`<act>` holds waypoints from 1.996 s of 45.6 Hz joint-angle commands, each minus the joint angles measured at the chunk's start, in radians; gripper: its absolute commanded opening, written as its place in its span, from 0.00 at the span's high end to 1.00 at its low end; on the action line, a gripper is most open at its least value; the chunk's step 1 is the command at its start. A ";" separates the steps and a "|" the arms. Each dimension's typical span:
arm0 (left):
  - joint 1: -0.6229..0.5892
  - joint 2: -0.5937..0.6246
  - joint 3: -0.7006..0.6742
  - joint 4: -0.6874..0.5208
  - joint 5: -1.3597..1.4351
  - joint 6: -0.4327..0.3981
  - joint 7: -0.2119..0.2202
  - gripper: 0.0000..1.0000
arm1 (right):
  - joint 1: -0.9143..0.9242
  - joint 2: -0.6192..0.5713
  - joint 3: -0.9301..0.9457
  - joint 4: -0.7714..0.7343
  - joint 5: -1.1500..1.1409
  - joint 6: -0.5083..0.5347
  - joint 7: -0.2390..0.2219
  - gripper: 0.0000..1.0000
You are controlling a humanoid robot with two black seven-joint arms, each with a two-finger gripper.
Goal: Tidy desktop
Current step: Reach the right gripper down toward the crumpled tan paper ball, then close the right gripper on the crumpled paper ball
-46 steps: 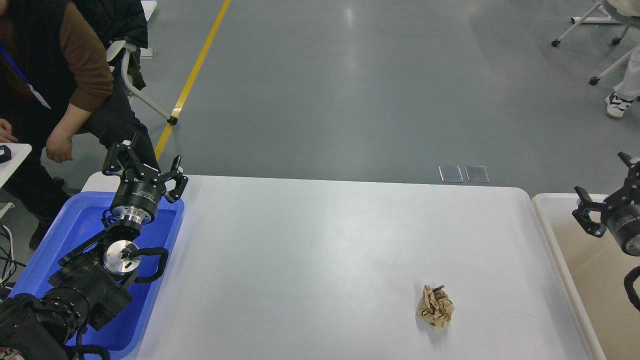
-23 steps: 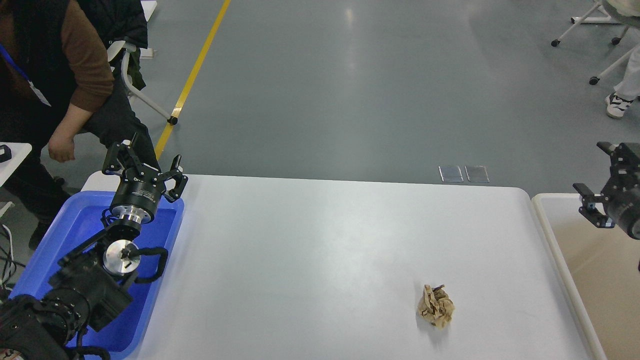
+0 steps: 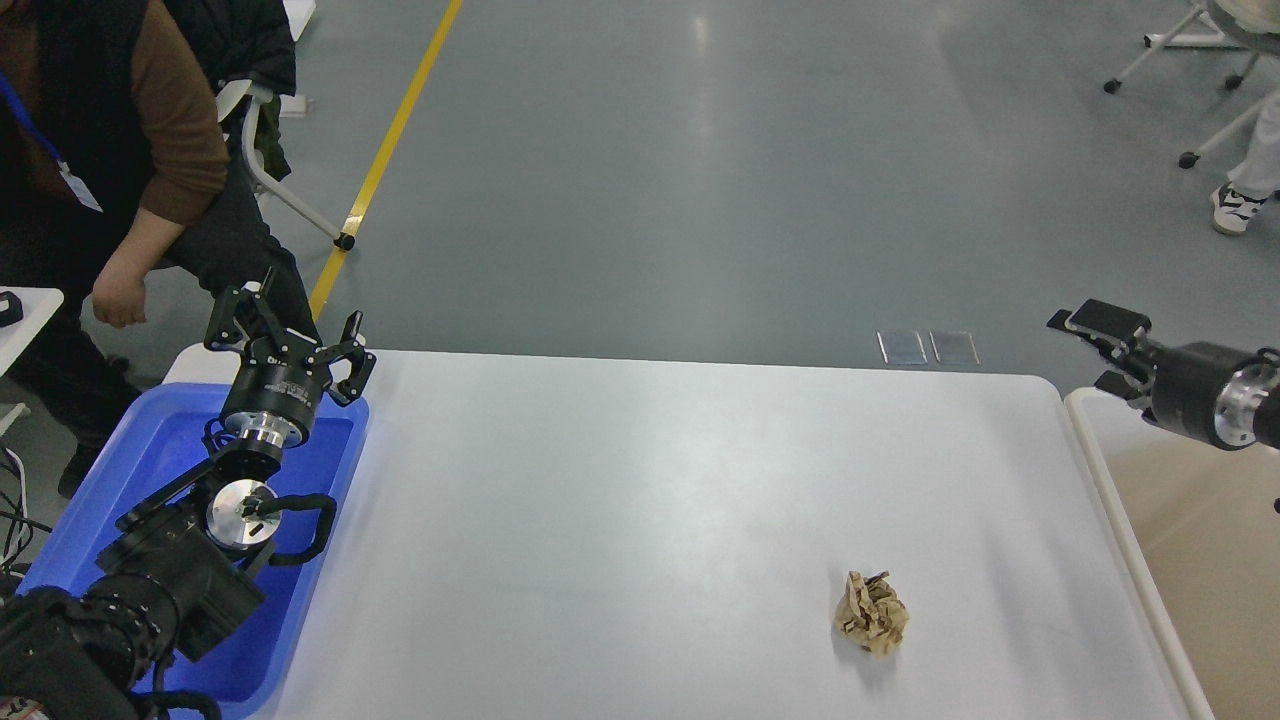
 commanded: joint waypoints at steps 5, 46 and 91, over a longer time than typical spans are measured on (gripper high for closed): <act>0.000 0.000 0.000 0.000 0.000 0.000 0.000 0.00 | 0.195 -0.010 -0.272 0.193 -0.311 0.020 0.001 0.00; 0.000 0.000 0.000 0.000 0.000 0.000 0.000 0.00 | 0.017 0.089 -0.352 0.394 -0.535 0.077 0.001 0.00; 0.000 0.000 0.000 0.000 0.000 0.000 0.000 0.00 | -0.035 0.281 -0.349 0.154 -0.527 0.058 0.001 0.00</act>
